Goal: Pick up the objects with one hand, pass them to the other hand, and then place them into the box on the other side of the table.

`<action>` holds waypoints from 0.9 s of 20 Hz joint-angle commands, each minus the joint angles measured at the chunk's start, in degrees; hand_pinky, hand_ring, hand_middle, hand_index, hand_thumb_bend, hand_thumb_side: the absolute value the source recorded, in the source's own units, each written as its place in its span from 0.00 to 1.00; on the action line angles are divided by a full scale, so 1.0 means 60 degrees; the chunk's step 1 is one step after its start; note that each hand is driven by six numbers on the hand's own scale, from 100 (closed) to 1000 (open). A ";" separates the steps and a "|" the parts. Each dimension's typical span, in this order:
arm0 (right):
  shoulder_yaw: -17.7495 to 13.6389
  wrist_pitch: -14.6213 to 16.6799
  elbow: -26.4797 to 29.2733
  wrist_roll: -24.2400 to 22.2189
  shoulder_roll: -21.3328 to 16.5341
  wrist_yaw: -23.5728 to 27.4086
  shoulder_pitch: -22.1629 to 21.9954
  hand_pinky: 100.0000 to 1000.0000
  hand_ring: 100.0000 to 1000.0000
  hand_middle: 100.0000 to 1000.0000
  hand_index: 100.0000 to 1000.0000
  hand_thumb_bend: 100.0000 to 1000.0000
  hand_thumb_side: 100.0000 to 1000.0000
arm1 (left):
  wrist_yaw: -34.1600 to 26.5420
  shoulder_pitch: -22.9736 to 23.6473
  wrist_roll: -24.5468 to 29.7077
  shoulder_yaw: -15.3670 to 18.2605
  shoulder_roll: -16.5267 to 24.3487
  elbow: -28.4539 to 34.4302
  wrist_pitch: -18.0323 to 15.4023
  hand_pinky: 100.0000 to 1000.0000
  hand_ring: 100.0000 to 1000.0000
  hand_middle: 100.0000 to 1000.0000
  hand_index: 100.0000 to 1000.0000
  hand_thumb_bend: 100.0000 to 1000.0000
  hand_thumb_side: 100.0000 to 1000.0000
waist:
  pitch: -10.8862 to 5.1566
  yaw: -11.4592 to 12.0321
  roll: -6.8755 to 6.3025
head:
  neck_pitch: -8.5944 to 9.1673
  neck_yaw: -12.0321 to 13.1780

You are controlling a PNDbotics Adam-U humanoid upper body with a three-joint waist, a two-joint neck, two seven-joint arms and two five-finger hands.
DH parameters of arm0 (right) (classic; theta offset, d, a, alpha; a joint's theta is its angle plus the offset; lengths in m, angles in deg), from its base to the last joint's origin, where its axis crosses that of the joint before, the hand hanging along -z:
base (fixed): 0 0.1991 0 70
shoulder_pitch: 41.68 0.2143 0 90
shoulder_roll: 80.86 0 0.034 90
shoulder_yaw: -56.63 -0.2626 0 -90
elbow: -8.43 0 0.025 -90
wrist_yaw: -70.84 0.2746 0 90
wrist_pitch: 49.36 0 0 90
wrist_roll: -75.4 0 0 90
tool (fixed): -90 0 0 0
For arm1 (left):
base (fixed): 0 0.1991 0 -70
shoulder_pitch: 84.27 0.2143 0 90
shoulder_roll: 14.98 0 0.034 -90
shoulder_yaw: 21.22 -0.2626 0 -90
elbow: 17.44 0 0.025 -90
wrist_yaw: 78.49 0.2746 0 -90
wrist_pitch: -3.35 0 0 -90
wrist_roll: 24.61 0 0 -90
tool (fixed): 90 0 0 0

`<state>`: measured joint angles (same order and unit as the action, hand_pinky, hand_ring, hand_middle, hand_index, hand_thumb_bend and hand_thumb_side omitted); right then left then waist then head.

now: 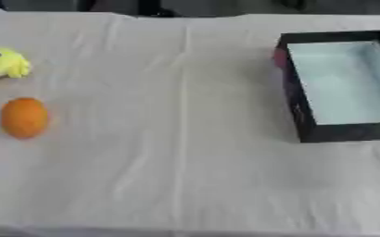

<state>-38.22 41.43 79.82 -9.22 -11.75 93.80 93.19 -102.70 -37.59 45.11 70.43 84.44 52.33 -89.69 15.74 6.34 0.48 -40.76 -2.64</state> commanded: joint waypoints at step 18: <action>0.0052 -0.0147 0.0099 -0.0031 -0.0471 -0.0274 0.0018 0.83 0.88 0.92 0.89 0.00 0.46 | 0.1174 0.0105 0.0824 -0.0373 0.1995 0.0102 0.1154 0.79 0.88 0.84 0.91 0.78 0.71 | -0.0351 -0.0016 -0.0151 | -0.0289 0.0472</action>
<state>-37.64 40.74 79.78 -9.45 -12.00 92.64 92.62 -97.21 -36.35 48.95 68.47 92.20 52.06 -84.31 15.28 6.25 -0.38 -42.19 -0.13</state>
